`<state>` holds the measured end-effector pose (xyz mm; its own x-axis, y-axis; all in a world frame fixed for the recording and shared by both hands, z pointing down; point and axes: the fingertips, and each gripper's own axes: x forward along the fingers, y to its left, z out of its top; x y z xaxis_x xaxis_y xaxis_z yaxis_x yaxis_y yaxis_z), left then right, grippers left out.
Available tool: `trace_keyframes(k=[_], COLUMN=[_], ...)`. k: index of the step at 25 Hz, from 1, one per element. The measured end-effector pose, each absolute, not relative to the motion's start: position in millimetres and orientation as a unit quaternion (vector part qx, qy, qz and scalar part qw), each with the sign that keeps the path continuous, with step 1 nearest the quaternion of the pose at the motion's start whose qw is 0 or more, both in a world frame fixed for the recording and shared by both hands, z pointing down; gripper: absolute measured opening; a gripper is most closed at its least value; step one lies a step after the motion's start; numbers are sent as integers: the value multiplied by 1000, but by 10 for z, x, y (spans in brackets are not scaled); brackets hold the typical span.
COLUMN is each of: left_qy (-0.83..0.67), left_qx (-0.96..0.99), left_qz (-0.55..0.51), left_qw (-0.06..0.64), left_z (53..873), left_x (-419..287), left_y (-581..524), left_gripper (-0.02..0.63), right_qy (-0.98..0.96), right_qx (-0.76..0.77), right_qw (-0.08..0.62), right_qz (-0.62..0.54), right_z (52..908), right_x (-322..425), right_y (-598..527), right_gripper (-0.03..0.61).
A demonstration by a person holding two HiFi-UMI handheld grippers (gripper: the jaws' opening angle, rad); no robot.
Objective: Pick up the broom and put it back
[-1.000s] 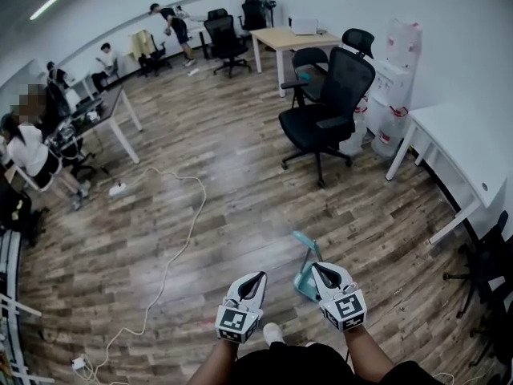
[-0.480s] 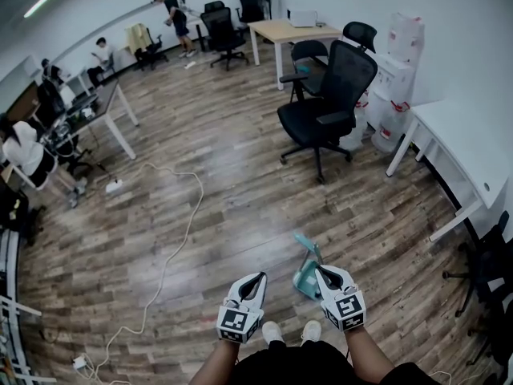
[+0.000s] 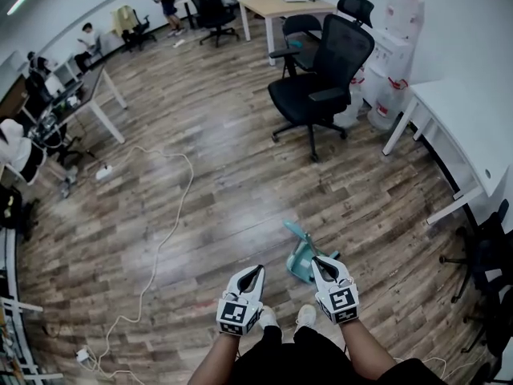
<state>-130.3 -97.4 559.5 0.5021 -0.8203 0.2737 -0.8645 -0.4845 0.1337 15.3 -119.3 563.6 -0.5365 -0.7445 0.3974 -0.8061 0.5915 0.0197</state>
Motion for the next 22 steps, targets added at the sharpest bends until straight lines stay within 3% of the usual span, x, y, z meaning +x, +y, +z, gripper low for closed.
trace_keyframes(k=[12,22], left_qy=[-476,-471], left_qx=[859,858], left_qz=[115,134], left_qw=[147,157], left_z=[5916,6131], left_x=[-1046,-924], left_y=[-1086,-1149], left_gripper=[20,20], right_qy=[-859,-852], right_qx=[432,405], right_qw=[247,305], right_qz=[119,128], right_z=[6267,6807], right_x=[374,415], right_y=[-1311,-1486], right_gripper=[5,108])
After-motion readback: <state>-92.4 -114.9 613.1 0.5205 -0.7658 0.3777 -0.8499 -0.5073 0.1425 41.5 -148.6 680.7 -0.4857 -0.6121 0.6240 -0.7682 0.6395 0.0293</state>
